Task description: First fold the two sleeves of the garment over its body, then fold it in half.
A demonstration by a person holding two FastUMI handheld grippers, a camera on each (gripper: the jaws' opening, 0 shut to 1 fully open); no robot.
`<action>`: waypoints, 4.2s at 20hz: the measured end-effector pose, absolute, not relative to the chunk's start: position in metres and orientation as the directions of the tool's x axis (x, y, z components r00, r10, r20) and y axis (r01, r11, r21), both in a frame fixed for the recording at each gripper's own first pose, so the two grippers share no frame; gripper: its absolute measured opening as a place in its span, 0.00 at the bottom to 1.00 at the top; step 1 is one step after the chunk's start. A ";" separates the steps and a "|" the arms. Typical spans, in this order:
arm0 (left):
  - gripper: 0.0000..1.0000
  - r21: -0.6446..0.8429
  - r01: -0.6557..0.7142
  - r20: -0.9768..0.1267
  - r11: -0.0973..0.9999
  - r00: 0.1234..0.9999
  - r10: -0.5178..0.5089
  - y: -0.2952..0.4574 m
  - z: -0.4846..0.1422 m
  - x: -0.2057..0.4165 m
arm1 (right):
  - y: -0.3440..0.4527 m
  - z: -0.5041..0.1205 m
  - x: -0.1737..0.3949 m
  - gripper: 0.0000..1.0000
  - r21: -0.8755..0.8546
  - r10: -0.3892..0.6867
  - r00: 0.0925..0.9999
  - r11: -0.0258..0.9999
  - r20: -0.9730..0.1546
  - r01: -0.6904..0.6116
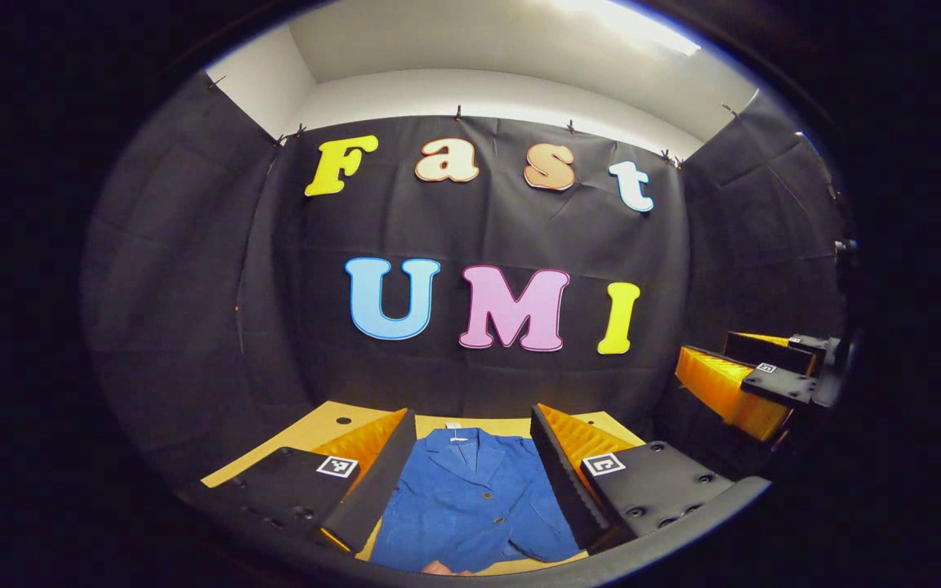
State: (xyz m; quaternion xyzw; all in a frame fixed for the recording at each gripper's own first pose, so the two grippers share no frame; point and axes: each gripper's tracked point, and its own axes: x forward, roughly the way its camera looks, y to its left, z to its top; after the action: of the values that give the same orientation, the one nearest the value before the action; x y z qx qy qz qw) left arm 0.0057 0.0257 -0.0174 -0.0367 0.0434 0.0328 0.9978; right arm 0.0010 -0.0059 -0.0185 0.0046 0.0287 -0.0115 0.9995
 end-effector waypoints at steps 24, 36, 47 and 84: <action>0.82 -0.162 -0.085 -0.094 0.983 0.993 0.070 0.032 -0.022 0.016 | -0.033 -0.029 0.016 0.89 0.009 -0.085 0.993 0.996 -0.081 0.086; 0.82 -0.167 -0.081 -0.088 0.983 0.994 0.067 0.036 -0.021 0.024 | -0.039 -0.038 0.021 0.96 0.014 -0.105 0.990 0.994 -0.098 0.107; 0.82 -0.185 -0.062 -0.085 0.981 0.995 0.047 0.014 -0.023 0.057 | -0.128 -0.079 0.049 0.89 0.010 -0.185 0.971 0.982 -0.149 0.188; 0.82 -0.063 -0.027 -0.192 0.998 0.981 0.014 -0.096 -0.057 0.225 | -0.359 -0.539 0.111 0.53 0.050 -0.224 0.460 0.858 -0.860 0.511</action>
State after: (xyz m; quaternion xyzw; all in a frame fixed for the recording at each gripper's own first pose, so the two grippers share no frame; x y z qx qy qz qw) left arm 0.2247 -0.0960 -0.0571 -0.0329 0.0963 0.0104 0.9948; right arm 0.1108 -0.3592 -0.5395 0.1524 0.4717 -0.2186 0.8406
